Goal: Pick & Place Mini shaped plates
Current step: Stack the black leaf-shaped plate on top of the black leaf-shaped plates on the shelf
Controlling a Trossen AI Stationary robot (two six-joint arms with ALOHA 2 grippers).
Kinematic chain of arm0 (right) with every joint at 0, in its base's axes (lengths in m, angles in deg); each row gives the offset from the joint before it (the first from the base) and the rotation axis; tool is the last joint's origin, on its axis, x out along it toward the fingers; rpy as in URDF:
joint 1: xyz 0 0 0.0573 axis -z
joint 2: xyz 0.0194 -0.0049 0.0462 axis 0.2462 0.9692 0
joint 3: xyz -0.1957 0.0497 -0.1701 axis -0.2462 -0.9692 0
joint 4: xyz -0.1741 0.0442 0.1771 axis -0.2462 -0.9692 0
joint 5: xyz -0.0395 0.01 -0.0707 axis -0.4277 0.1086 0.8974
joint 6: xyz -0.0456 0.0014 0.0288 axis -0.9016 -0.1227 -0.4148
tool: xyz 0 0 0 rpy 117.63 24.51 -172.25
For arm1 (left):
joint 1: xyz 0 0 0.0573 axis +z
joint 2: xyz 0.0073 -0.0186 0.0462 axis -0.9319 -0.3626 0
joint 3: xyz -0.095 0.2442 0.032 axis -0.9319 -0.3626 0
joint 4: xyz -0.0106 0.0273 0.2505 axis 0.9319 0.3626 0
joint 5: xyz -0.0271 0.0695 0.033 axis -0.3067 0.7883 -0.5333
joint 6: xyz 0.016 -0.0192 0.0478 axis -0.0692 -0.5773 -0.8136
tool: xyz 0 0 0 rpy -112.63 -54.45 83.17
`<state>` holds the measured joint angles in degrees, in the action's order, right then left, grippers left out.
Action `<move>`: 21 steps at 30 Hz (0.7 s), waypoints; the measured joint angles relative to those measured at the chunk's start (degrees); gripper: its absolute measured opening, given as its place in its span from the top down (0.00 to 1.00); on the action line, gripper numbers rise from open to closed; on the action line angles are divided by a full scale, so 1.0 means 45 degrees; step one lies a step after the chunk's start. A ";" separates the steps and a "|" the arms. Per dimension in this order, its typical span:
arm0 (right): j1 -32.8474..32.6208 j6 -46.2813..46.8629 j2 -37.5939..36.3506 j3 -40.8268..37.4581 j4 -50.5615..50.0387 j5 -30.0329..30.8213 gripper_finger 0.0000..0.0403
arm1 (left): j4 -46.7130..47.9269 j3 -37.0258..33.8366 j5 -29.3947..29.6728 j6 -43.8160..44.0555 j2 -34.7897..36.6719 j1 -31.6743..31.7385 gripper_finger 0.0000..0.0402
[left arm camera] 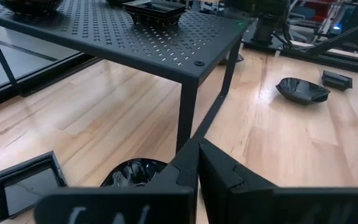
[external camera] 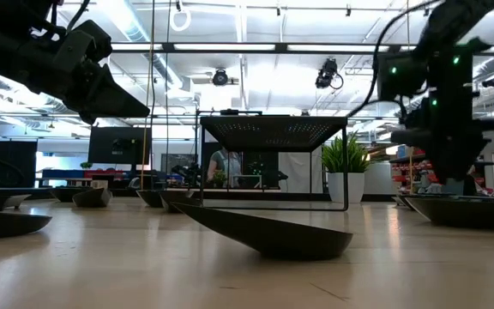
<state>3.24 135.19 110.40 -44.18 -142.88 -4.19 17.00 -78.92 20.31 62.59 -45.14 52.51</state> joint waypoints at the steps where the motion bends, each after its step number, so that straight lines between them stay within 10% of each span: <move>1: 0.0383 -0.0324 -0.0002 -0.0197 0.0318 -0.0080 0.63 | 0.0002 0.0000 0.0000 -0.0006 0.0001 0.0000 0.96; 21: 0.2051 -0.2962 -0.0005 -0.1454 0.3218 -0.1966 0.96 | 0.0189 0.0000 -0.0012 -0.0001 0.0000 0.0000 0.96</move>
<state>12.47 121.86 110.38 -50.72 -128.39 -13.03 17.85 -78.92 20.26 62.59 -45.13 52.51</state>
